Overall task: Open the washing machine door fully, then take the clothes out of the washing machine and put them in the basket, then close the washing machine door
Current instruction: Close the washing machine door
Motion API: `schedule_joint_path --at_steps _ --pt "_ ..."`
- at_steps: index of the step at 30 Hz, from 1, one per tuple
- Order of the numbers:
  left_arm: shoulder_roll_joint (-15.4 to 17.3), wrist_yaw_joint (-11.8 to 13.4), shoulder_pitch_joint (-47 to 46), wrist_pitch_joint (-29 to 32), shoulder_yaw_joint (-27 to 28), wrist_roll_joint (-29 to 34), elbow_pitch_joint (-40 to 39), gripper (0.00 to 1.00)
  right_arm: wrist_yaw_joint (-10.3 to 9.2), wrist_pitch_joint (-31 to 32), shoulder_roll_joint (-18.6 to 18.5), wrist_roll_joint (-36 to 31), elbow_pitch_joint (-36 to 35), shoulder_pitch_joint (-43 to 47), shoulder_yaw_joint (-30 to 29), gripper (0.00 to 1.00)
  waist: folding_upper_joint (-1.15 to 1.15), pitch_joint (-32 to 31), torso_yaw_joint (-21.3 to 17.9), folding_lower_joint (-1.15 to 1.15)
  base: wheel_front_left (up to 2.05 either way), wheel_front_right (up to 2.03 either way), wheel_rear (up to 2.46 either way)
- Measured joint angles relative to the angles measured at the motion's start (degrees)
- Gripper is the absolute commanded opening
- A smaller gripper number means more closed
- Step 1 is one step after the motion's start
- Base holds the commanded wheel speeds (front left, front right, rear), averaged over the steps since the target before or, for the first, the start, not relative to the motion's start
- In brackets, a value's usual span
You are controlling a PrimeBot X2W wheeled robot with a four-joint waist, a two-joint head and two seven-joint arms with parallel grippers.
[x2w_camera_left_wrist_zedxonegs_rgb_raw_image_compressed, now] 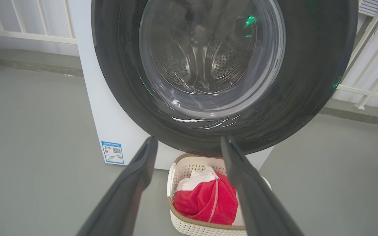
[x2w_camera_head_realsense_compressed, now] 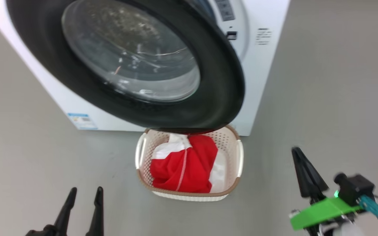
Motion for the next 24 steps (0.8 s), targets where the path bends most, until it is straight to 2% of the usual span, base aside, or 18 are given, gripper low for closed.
schedule_joint_path --at_steps 10,24 --pt "-1.1 0.0 -2.7 0.0 -1.8 -0.9 0.0 1.0 -0.01 0.0 -0.6 -1.7 2.7 -10.1 3.5 0.0 0.0 2.7 5.7 0.0 0.0 0.0 0.0" --pt "-1.5 0.0 -7.8 0.0 -3.7 -4.7 0.1 1.0 0.02 0.0 -1.0 -3.9 5.1 -21.2 1.8 0.0 0.0 9.8 11.0 0.0 0.0 0.0 0.0"
